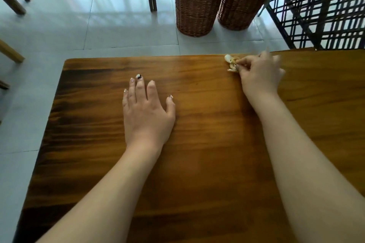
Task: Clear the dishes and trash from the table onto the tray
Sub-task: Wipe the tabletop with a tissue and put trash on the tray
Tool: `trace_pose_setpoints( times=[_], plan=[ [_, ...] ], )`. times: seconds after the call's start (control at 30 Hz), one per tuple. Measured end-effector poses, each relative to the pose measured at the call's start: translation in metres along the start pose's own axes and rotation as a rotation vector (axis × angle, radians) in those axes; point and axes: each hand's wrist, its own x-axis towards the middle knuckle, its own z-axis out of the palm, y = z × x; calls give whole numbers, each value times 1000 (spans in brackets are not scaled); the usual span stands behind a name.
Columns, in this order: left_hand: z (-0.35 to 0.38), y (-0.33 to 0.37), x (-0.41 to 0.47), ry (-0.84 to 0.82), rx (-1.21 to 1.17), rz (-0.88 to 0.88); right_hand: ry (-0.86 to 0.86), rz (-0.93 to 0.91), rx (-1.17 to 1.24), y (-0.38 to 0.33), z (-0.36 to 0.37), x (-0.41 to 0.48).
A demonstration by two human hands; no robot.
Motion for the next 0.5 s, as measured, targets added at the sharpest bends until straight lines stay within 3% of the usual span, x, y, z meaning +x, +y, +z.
trace_pose_setpoints(
  times=[0.17,0.5],
  plan=[
    [-2,2,-1,0,-9,-4,16,-43,14,17,-6,-44],
    [0,1,0,4,-3,-12,-25,26,26,-1,-1,5]
  ],
)
